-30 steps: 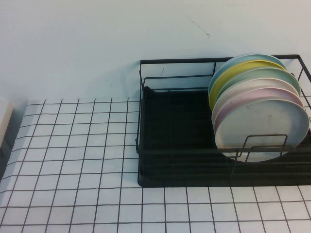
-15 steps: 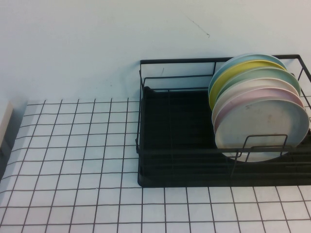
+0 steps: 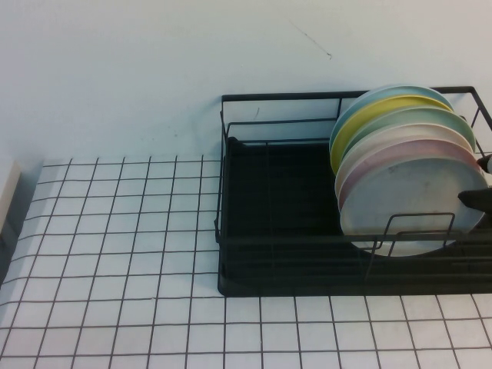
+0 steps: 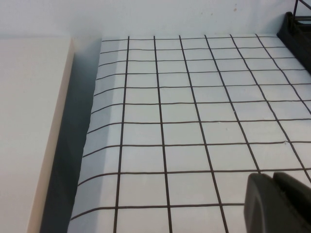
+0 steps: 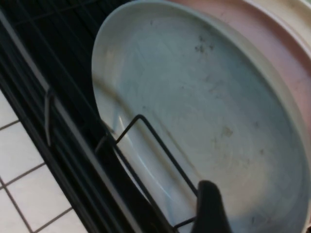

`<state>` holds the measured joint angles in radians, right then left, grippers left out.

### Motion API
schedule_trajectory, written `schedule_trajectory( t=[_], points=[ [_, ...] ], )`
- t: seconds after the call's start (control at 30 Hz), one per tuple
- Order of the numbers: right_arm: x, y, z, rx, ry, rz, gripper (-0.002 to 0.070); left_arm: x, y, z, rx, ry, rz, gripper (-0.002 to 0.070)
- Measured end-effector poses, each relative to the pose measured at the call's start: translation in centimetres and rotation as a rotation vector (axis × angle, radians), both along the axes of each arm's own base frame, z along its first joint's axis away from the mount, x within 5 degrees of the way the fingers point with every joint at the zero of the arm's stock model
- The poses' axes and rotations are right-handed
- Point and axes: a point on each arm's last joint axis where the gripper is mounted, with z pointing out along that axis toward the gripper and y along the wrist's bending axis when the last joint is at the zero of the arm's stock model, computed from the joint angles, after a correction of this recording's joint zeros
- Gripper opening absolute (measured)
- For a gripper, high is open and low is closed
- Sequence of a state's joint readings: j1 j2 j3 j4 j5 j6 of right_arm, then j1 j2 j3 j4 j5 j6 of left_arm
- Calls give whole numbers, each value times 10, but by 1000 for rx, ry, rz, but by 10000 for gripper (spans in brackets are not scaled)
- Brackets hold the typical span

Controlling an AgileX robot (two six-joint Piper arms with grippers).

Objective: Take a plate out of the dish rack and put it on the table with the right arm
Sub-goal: Grasp the plate from the shelf

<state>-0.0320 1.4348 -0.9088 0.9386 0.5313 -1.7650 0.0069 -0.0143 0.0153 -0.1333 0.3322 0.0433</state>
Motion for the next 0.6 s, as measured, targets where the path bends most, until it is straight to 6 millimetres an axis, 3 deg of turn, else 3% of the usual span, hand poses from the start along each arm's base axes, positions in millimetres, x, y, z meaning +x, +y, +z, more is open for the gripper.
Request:
schedule_trajectory(
  t=[0.37, 0.5, 0.6],
  points=[
    [28, -1, -12, -6, 5, 2, 394, 0, 0, 0, 0, 0, 0, -3],
    [38, -2, -18, 18, 10, -32, 304, 0, 0, 0, 0, 0, 0, -3],
    [43, -2, -18, 54, 5, -73, 178, 0, 0, 0, 0, 0, 0, -3]
  ],
)
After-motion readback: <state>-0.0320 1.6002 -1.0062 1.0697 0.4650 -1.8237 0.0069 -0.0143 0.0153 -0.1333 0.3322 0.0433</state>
